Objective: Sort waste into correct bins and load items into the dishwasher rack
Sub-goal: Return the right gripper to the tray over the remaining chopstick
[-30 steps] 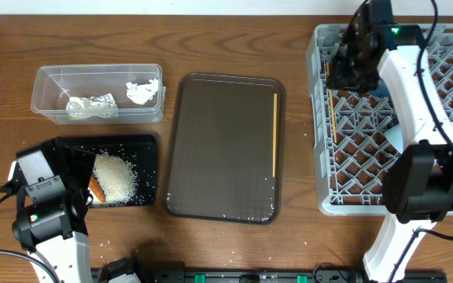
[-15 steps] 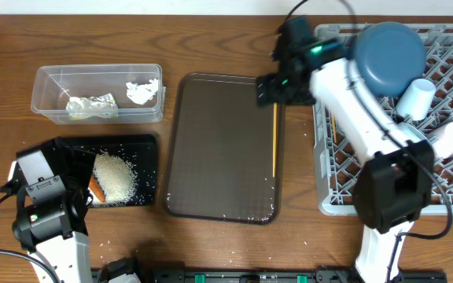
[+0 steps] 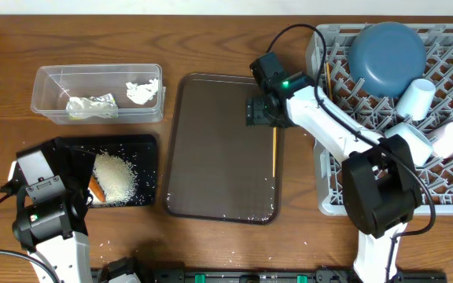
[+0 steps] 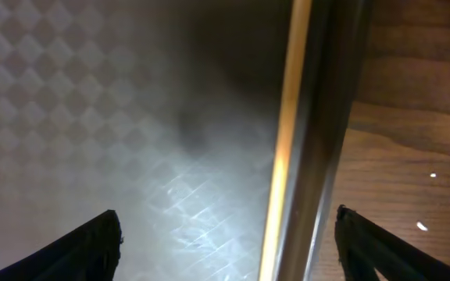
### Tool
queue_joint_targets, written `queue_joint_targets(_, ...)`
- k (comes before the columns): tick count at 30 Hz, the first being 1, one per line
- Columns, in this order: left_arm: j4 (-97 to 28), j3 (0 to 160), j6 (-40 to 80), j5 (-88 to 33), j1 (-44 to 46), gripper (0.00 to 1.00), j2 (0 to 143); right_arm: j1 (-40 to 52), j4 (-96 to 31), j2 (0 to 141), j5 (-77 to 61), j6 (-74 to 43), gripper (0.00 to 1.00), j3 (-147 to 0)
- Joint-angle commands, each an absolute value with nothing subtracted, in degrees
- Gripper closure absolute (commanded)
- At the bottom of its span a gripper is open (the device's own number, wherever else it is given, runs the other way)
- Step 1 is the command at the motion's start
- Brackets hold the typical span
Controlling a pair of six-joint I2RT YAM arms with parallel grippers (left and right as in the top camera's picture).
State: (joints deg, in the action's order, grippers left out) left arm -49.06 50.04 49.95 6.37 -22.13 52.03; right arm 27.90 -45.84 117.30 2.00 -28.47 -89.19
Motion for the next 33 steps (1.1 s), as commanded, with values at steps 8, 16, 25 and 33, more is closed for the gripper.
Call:
queue_joint_targets(8,-49.2,50.0,50.5,6.7,-22.5,0.00,52.1,27.2,-44.7,117.4,-2.4,-25.8,0.23,-89.1)
queue_joint_targets(16,-49.2,50.0,50.5,6.7,-22.5,0.00,52.1,26.8,-44.8,117.5,-4.6,-25.7,0.24,-89.2)
queue_joint_targets(25,-49.2,50.0,50.5,6.7,-22.5,0.00,52.1,25.3,-44.5,119.1,-7.5,-26.0,0.28,-89.5)
queue_joint_targets(33,-49.2,50.0,50.5,6.7,-22.5,0.00,52.1,26.0,-49.8,123.9,-9.0,-23.6,0.27,-96.8)
